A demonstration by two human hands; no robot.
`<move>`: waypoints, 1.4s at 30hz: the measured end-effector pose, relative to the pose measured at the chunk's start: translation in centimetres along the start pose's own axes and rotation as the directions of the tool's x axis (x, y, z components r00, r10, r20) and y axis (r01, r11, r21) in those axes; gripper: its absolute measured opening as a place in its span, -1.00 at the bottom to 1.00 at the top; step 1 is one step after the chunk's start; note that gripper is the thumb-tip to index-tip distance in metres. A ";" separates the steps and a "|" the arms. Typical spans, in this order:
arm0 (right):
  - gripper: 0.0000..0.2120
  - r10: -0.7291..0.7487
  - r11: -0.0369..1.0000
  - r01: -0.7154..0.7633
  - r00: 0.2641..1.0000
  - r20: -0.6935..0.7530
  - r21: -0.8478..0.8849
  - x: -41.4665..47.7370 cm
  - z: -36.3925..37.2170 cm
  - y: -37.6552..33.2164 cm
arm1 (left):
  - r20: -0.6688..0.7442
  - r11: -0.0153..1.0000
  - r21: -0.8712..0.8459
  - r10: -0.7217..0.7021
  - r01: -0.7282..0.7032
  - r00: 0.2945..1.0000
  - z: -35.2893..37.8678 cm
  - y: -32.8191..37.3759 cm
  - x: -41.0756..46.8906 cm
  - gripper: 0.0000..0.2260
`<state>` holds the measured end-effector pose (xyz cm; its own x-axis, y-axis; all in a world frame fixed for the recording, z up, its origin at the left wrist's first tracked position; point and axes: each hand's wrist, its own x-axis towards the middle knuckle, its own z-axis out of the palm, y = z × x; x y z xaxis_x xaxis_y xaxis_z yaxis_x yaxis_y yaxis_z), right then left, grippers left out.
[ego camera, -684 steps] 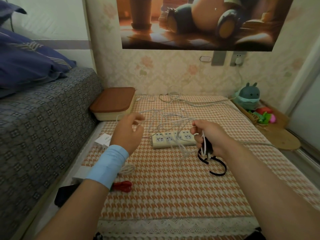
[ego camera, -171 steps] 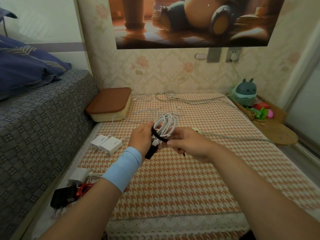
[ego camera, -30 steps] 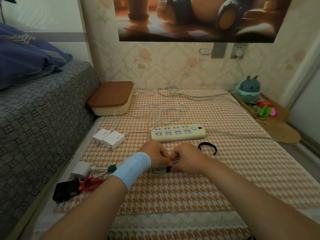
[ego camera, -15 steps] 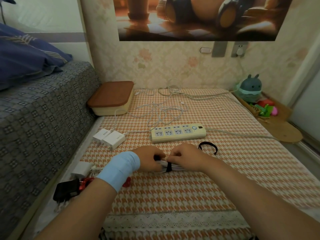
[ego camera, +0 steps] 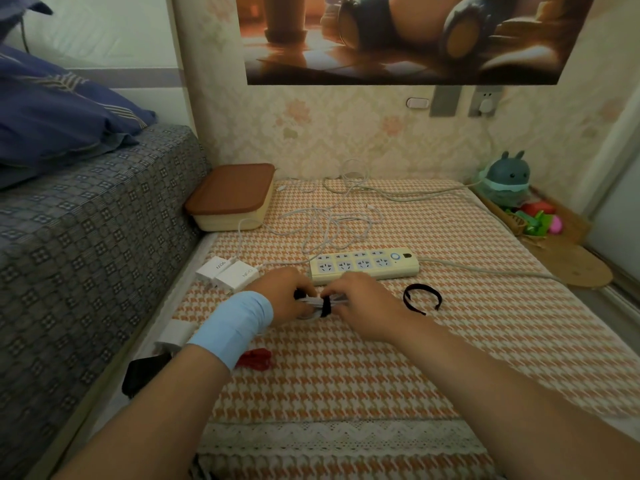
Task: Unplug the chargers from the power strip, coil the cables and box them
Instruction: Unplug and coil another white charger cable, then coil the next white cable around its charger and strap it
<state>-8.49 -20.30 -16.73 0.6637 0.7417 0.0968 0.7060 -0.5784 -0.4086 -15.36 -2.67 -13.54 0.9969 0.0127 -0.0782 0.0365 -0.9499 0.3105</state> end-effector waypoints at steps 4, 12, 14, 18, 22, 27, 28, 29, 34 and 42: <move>-0.62 -0.046 0.975 -0.001 0.977 -0.206 -0.224 2.2 0.5 -2.3 | -0.139 0.981 -0.091 -0.180 0.169 0.974 -0.9 -2.9 -1.0 -0.92; -0.50 -0.019 0.996 0.030 0.992 0.125 -0.086 6.7 4.3 -7.5 | -0.135 0.971 -0.079 -0.233 0.224 0.963 -2.2 -9.8 -4.2 -0.87; -0.58 -0.032 0.999 0.033 0.991 0.133 -0.004 7.5 5.4 -8.4 | -0.153 0.950 -0.146 -0.299 0.277 0.942 -2.3 -11.7 -4.9 -0.86; -0.63 -0.059 0.989 0.033 0.982 0.180 0.144 8.6 5.9 -10.3 | -0.004 0.929 -0.090 -0.360 0.359 0.933 -2.8 -14.6 -6.2 -0.85; -0.67 -0.015 0.980 -0.022 0.984 0.179 0.199 9.7 5.5 -10.9 | 0.010 0.901 -0.149 -0.412 0.409 0.911 -3.2 -14.9 -6.4 -0.76; -0.54 0.046 0.998 -0.046 0.999 -0.007 0.037 11.8 5.4 -10.1 | -0.241 0.894 -0.306 -0.406 0.328 0.881 -2.3 -13.3 -4.4 -0.78; -0.49 0.055 0.998 -0.055 0.998 0.004 -0.019 12.2 5.4 -9.8 | -0.254 0.906 -0.286 -0.386 0.313 0.887 -2.1 -13.2 -3.9 -0.75; -0.44 0.068 0.993 -0.064 0.997 0.042 -0.094 12.5 5.4 -9.4 | -0.262 0.923 -0.247 -0.357 0.296 0.897 -1.7 -13.1 -3.2 -0.72; -0.35 0.197 0.825 -0.026 0.950 0.243 -0.565 12.9 5.8 -7.2 | -0.123 0.969 0.009 -0.245 0.248 0.962 0.0 -12.1 -0.2 -0.55; -0.80 -0.110 0.874 0.099 0.994 0.005 -0.475 11.5 3.3 -6.7 | -0.136 0.981 0.018 -0.189 0.193 0.973 -0.1 -8.0 2.2 -0.57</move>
<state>-6.35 -6.77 -15.87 0.5808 0.8026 0.1364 0.8005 -0.5935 0.0835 -13.48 5.01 -16.11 0.9722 0.2342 -0.0060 0.2269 -0.9350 0.2726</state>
